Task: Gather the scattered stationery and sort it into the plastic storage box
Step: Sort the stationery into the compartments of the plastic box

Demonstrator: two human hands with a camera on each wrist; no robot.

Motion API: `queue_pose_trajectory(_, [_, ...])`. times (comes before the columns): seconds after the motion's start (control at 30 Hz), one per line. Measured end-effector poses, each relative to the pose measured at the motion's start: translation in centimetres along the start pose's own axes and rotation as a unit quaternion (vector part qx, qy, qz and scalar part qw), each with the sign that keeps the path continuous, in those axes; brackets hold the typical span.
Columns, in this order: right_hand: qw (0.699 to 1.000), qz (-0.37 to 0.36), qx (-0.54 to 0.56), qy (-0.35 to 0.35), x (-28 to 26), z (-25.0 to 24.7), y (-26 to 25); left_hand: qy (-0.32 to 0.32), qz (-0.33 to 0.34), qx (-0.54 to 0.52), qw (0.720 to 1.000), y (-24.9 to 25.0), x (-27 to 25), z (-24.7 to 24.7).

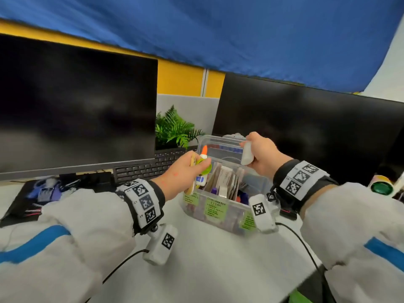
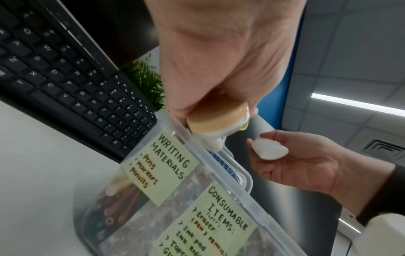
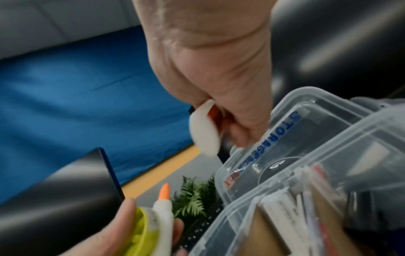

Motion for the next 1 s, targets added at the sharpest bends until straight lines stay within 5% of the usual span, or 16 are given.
queue_pose_trajectory(0.1, [0.989,-0.030,-0.142,-0.035,0.9,0.4,-0.4,0.020,-0.011,-0.027,0.999,-0.2,0.8,0.2])
queue_pose_trajectory(0.23, [0.934,-0.059,-0.347,-0.066,1.8,1.2,-0.3,0.017,-0.028,-0.070,0.997,-0.5,1.8,0.6])
queue_pose_trajectory(0.4, [0.876,-0.063,-0.469,-0.097,2.7,3.0,0.3,0.021,-0.039,-0.102,0.994,-1.2,2.4,0.8])
queue_pose_trajectory(0.8, [0.651,-0.162,-0.729,-0.135,5.3,6.2,2.6,-0.005,-0.058,-0.147,0.987,-2.7,3.3,0.8])
queue_pose_trajectory(1.0, [0.652,-0.172,-0.720,-0.164,6.2,6.5,3.1,-0.012,-0.059,-0.157,0.986,-2.6,3.4,0.8])
Point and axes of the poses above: each hand's wrist, its own x-axis towards the middle knuckle, its own z-axis out of the palm, y = z × x, the point moved 5 cm from there along x, towards the middle knuckle, and after that the axes turned 13 degrees about -x, right-handed, at the moved point
